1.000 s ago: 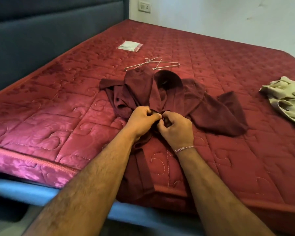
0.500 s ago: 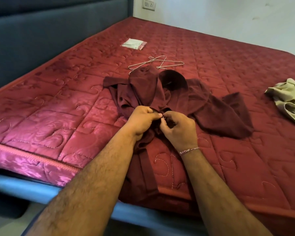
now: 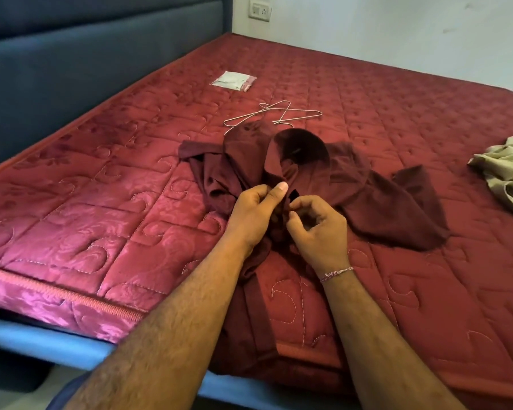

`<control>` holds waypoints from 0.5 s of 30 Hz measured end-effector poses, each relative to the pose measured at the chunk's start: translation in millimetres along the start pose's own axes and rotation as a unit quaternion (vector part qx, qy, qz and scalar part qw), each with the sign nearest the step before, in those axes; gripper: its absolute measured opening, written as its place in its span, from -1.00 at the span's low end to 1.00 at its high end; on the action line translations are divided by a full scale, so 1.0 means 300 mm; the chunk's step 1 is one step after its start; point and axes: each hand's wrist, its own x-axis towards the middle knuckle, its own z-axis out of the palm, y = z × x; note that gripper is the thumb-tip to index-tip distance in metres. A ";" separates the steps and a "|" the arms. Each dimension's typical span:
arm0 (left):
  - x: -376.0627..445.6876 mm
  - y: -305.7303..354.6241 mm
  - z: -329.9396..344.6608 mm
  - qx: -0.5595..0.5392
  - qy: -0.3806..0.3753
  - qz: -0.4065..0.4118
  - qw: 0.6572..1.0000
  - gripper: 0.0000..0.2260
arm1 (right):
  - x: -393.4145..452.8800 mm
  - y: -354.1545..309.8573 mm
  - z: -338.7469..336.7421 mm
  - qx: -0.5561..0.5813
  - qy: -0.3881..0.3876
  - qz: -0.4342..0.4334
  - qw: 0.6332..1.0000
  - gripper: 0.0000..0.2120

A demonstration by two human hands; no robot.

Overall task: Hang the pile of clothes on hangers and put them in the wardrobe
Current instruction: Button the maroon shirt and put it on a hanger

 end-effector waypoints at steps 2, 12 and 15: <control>0.000 0.004 0.003 0.016 0.000 0.015 1.000 -0.67 | 0.006 -0.004 -0.007 0.038 -0.042 0.028 0.998 -0.57; 0.016 0.029 0.003 -0.026 0.143 -0.035 0.989 -0.77 | 0.014 -0.004 -0.018 -0.023 0.037 -0.005 0.999 -0.70; 0.003 0.057 0.018 0.028 0.046 -0.026 0.998 -0.54 | 0.010 -0.017 -0.019 -0.036 0.004 -0.052 0.998 -0.78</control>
